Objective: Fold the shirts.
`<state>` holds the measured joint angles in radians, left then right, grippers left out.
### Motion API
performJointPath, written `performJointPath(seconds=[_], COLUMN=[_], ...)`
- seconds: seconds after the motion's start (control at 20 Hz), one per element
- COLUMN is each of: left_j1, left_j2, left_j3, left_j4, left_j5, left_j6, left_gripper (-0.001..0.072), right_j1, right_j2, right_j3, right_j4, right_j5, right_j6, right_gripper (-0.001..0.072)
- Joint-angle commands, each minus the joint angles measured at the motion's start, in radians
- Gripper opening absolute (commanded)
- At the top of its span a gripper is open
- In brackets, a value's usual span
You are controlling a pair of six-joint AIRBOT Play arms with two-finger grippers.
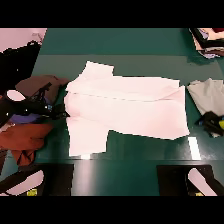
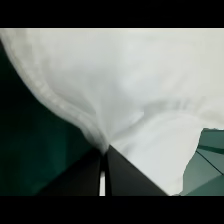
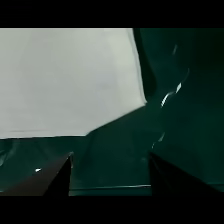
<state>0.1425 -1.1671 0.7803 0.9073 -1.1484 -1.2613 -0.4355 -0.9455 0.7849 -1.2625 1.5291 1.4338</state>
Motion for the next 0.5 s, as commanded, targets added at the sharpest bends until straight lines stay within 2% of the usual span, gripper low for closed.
performJointPath(seconds=[0.0,0.15,0.2,0.3,0.35,0.45], left_j1=[0.001,0.001,0.001,0.001,0.001,0.001], left_j2=[0.001,0.001,0.001,0.001,0.001,0.001], left_j3=[0.032,0.034,0.034,0.034,0.034,0.037], left_j4=[-0.003,-0.003,-0.003,-0.002,-0.002,-0.002], left_j5=[0.004,0.016,0.015,0.015,0.016,0.021], left_j6=[0.006,0.006,0.006,0.006,0.006,0.006], left_gripper=[0.0025,0.0025,0.0025,0.0025,0.0026,0.0025], right_j1=[-0.079,-0.057,-0.035,0.053,0.091,0.159], right_j2=[0.008,-0.039,-0.056,-0.103,-0.121,-0.147], right_j3=[-0.180,-0.278,-0.291,-0.287,-0.272,-0.233], right_j4=[0.047,0.158,0.175,0.182,0.180,0.179], right_j5=[-0.057,-0.148,-0.185,-0.264,-0.288,-0.319], right_j6=[0.005,0.005,0.005,0.005,0.005,0.005], right_gripper=[0.0515,0.0493,0.0440,0.0421,0.0353,0.0157])
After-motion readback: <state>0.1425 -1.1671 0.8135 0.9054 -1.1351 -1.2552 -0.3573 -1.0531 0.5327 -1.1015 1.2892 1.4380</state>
